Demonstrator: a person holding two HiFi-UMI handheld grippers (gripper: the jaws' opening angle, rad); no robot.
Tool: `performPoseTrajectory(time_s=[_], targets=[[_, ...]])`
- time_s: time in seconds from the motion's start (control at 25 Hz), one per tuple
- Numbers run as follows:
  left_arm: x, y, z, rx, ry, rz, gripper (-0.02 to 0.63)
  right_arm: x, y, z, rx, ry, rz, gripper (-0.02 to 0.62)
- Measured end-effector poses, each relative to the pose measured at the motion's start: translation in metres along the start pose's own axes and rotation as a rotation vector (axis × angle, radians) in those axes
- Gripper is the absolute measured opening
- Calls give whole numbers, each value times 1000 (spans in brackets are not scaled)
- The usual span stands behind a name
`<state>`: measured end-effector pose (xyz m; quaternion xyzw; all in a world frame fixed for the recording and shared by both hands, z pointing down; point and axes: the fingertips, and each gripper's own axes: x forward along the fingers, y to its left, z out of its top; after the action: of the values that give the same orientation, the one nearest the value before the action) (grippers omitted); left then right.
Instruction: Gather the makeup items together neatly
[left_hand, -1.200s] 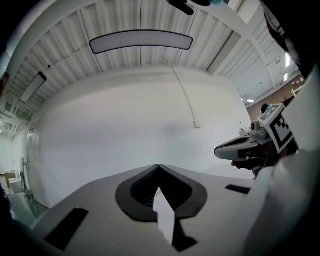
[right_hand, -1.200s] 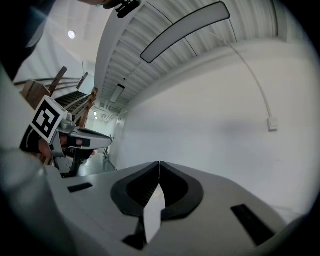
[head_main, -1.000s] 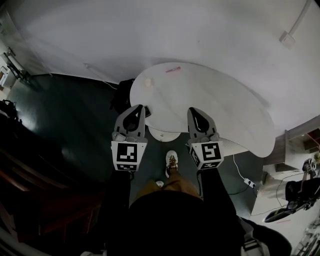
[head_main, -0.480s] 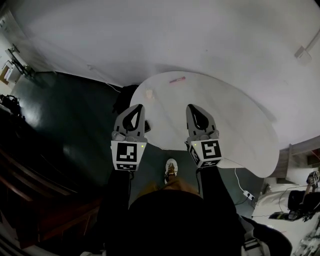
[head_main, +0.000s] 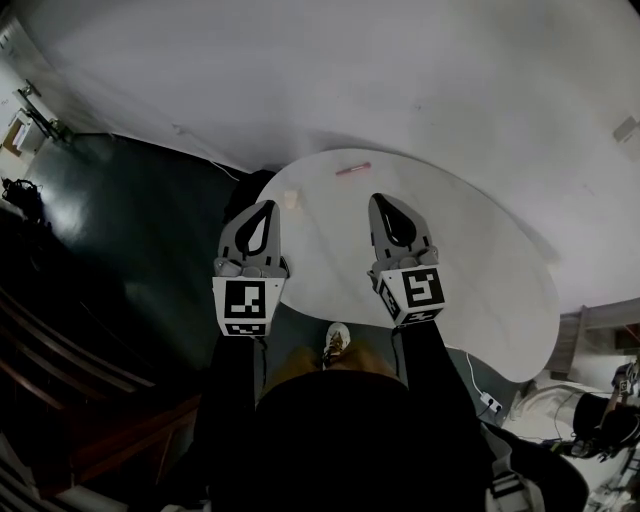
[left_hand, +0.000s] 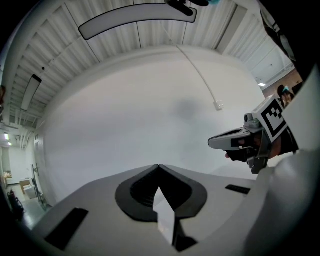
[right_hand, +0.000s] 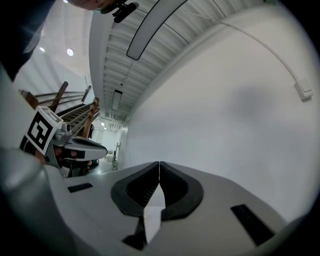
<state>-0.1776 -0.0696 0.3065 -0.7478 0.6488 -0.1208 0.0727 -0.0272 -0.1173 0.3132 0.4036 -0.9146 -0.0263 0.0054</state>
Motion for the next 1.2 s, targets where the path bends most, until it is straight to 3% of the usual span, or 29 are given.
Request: performPoseTrajectory(time_s=[0.44,0.96,1.2], targets=[[40,2,-2,28,26,31,14,30,-31,-10,40,-14,33,28],[65,-1,-11,39,44,-24,14,47,-40,-25,65,20,20,28],[59,-5,-43,79,148,-94,14,47,-36,-26,59,36,26,28]])
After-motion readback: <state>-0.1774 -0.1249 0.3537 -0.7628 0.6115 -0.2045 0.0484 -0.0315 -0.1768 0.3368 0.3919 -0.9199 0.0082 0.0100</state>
